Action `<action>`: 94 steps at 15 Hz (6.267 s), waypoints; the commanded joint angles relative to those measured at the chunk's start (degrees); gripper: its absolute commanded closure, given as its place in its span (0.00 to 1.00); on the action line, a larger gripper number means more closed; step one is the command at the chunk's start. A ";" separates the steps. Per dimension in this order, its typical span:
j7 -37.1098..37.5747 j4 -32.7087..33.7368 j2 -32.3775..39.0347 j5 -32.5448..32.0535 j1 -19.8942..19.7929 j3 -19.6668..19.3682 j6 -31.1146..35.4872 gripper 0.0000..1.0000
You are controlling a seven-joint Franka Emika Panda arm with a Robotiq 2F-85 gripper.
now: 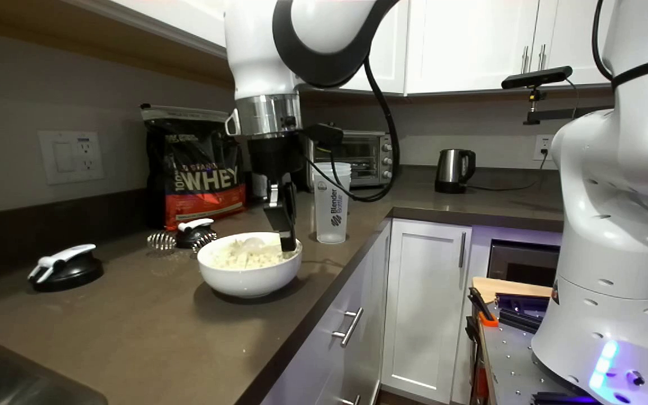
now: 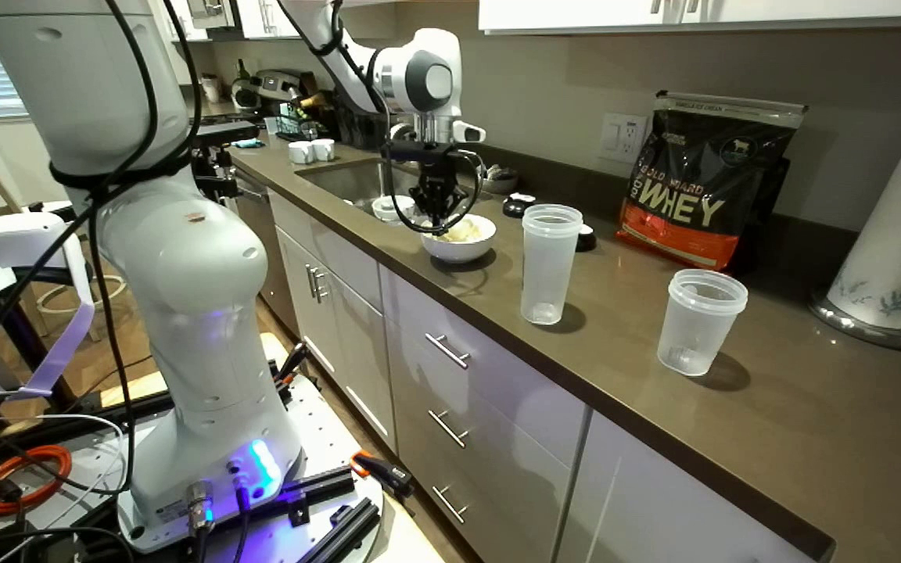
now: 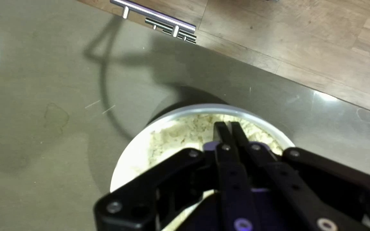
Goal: Take one scoop of the contents in the white bowl and put into the clear cup at the left
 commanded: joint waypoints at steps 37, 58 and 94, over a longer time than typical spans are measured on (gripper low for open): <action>-4.14 -0.45 0.51 12.19 -1.16 -0.20 1.28 0.99; -7.78 0.41 -0.58 17.09 -2.36 -2.28 -0.88 0.99; -13.89 11.61 -8.18 23.73 -5.06 -8.00 -23.94 0.99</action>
